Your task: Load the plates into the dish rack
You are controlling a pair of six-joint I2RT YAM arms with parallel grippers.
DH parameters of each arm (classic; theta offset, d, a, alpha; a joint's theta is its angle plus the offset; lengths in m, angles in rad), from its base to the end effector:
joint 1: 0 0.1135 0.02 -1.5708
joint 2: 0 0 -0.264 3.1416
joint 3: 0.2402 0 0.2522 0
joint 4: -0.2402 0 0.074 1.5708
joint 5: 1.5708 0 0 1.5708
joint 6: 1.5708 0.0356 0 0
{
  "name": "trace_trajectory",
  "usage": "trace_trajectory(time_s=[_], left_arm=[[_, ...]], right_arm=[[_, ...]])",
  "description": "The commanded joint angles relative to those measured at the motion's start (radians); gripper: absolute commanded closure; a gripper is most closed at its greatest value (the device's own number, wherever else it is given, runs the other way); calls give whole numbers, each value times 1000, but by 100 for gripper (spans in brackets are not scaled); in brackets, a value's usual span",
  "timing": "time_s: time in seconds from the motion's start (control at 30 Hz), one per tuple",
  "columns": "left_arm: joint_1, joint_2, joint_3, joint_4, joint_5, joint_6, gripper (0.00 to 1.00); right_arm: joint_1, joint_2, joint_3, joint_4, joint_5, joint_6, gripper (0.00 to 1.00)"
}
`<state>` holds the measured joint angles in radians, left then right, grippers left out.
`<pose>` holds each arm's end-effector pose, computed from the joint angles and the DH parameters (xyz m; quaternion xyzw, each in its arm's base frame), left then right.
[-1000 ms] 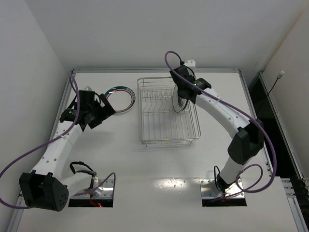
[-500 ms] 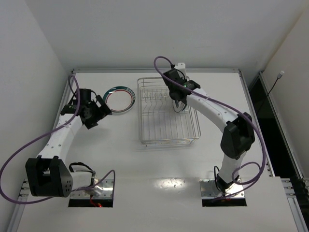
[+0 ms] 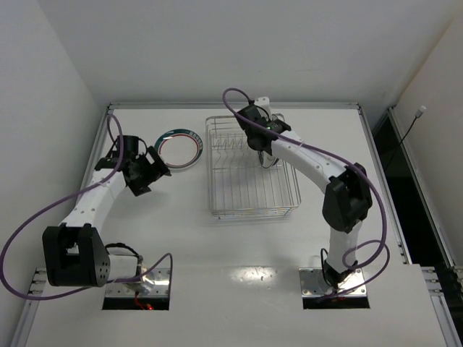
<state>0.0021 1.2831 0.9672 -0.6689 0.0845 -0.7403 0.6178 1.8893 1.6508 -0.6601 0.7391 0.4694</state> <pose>0.2571 -0.0025 0.2564 -0.3356 0.8958 -0.1418 0.2545 0.3541 0.2222 0.2862 0.0535 0.8867 -0.1328 0.4396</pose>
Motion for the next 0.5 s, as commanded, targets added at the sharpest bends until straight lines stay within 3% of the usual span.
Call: trace_trajectory(time_s=[0.0,0.17,0.27,0.4,0.47], left_arm=[[27,16,-7,42,38,13,15],[45,82,-28,113,122,-5,15],[55,120,-53,175,193,-28,15],[55,186,-74,259,251,-48,15],[64,226,-87,310,280,-59,15]], right_arm=[[-7,17,21,17,-41,18,95],[-27,36,0,17,-131,28,86],[-27,27,-9,27,-164,28,74],[-27,-25,3,-1,-185,28,42],[-27,-54,35,-36,-185,37,38]])
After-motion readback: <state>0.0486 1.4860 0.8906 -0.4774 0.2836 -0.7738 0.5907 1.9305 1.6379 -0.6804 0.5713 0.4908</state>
